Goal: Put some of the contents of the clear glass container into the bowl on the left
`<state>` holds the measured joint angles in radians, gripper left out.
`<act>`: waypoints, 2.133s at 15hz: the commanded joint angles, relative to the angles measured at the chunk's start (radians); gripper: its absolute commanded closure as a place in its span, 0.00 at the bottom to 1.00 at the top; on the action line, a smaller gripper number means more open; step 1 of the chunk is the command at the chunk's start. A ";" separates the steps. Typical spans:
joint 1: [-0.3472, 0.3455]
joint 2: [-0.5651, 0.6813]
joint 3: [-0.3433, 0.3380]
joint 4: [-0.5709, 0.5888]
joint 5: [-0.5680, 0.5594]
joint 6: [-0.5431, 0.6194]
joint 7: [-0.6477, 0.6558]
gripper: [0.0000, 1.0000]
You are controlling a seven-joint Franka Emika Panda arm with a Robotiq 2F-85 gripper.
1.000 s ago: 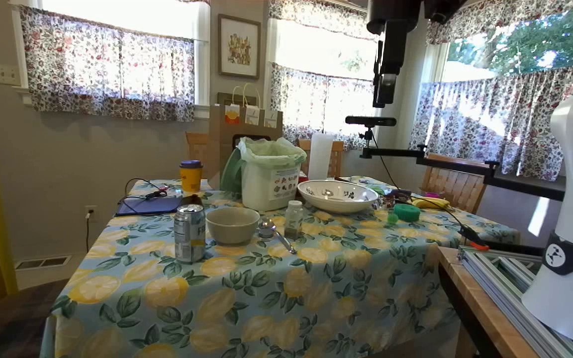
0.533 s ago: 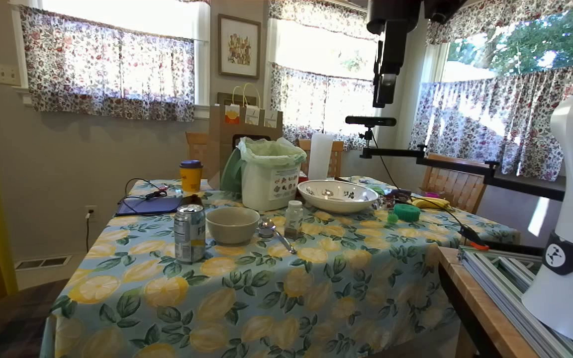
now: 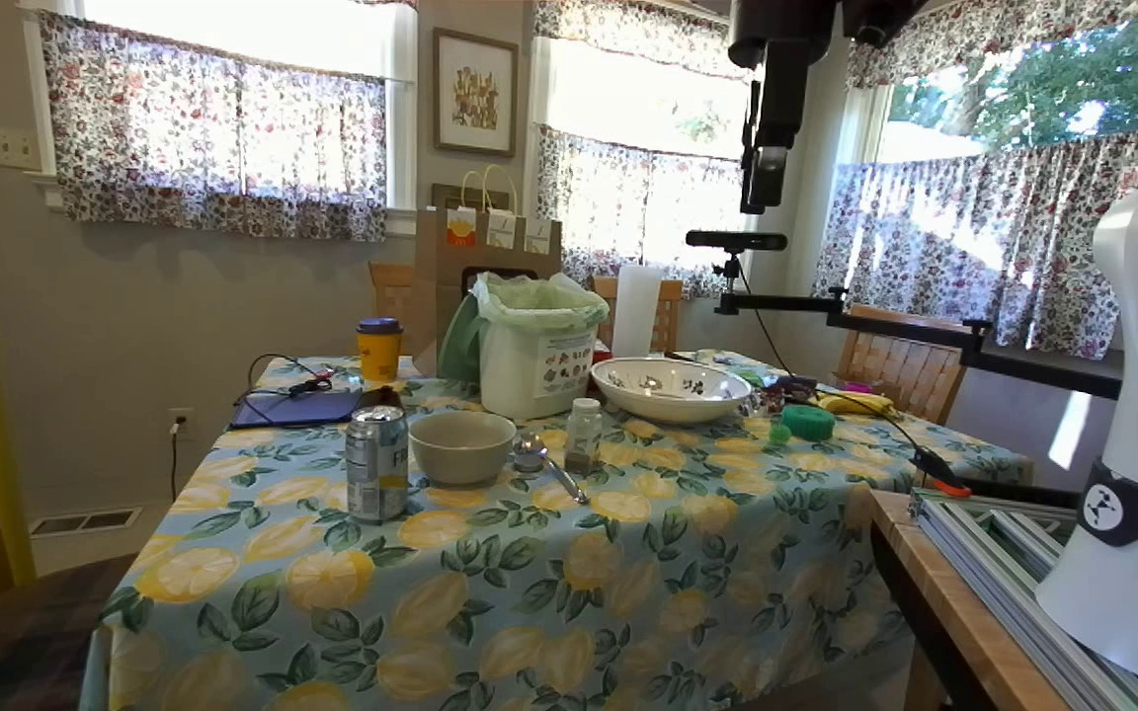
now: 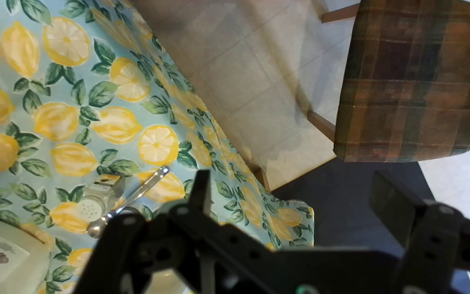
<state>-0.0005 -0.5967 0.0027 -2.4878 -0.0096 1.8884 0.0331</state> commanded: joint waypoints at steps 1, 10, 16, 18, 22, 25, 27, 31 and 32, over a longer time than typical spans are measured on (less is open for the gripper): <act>-0.002 0.000 0.002 0.002 0.001 -0.002 -0.001 0.00; -0.051 0.256 -0.015 0.141 -0.053 0.073 0.020 0.00; -0.114 0.520 -0.091 0.353 -0.060 0.053 0.007 0.00; -0.127 0.590 -0.113 0.414 -0.049 0.056 -0.001 0.00; -0.146 0.700 -0.144 0.518 -0.053 0.026 -0.005 0.00; -0.156 0.755 -0.161 0.556 -0.074 0.040 0.002 0.00; -0.156 0.767 -0.172 0.564 -0.095 0.031 0.048 0.00; -0.157 0.753 -0.170 0.531 -0.079 0.056 0.029 0.00; -0.157 0.753 -0.170 0.533 -0.079 0.056 0.030 0.00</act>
<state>-0.1555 0.1557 -0.1690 -1.9563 -0.0888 1.9459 0.0640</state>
